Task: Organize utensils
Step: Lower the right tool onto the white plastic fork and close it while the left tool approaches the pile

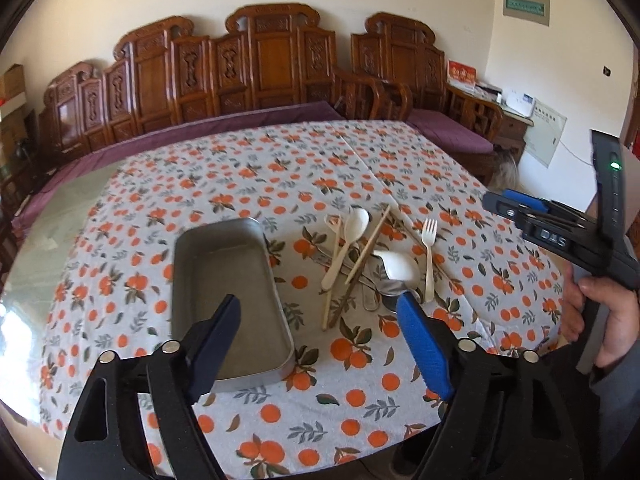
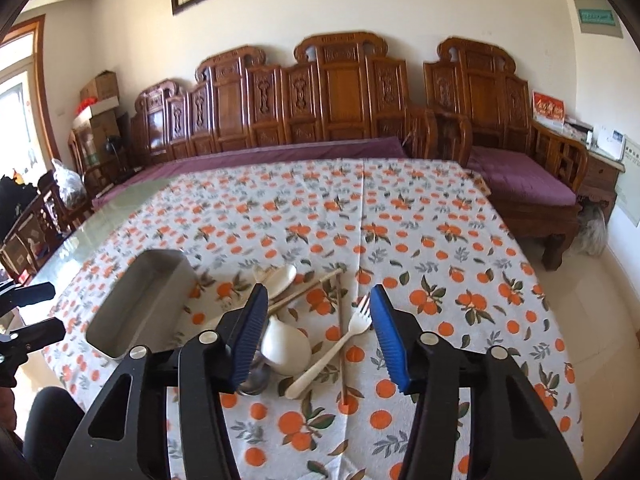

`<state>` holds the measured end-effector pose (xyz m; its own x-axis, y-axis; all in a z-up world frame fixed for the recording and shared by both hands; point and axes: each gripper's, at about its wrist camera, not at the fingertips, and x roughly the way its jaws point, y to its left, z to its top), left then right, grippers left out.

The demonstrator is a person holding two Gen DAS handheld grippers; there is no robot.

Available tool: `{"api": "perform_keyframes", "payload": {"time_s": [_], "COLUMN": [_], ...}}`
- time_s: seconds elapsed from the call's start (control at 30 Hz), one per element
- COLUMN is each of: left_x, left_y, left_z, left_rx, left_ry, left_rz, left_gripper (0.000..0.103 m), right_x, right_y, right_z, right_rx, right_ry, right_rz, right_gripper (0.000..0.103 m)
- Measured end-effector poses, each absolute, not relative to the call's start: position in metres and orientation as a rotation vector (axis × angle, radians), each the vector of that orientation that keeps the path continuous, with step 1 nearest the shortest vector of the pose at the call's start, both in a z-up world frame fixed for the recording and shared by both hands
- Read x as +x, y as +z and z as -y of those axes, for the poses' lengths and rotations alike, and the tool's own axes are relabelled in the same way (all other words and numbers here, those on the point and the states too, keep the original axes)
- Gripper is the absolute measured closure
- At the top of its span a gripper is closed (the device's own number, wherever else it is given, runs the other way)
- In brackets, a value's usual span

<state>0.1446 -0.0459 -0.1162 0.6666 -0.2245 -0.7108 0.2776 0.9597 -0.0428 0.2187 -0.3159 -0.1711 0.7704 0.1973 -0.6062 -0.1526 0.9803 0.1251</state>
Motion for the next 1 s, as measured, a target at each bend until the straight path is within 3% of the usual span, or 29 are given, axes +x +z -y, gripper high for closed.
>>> {"api": "perform_keyframes", "payload": {"time_s": [0.13,0.4,0.83,0.93,1.0], "left_x": [0.158,0.186,0.210,0.214,0.218], "left_y": [-0.129,-0.157,-0.194,-0.194,-0.192], "left_z": [0.053,0.070,0.091,0.095,0.097], "left_rx": [0.082,0.098,0.090,0.108,0.123], "left_ry": [-0.296,-0.314,-0.303,-0.300,-0.291], "left_rz": [-0.823,-0.880,-0.950,-0.948,-0.943], "left_gripper": [0.036,0.041,0.044,0.044,0.044], "right_x": [0.240,0.262,0.291,0.292,0.292], "right_y": [-0.192,-0.250,-0.291,-0.292,-0.292], "right_z": [0.324,0.334,0.313,0.309,0.311], "right_rx": [0.077,0.112,0.139,0.099,0.097], "right_ry": [0.187,0.206,0.203,0.184,0.178], "right_rz": [-0.717,-0.856,-0.983,-0.978,-0.980], "right_gripper": [0.053,0.064,0.067,0.073,0.083]}}
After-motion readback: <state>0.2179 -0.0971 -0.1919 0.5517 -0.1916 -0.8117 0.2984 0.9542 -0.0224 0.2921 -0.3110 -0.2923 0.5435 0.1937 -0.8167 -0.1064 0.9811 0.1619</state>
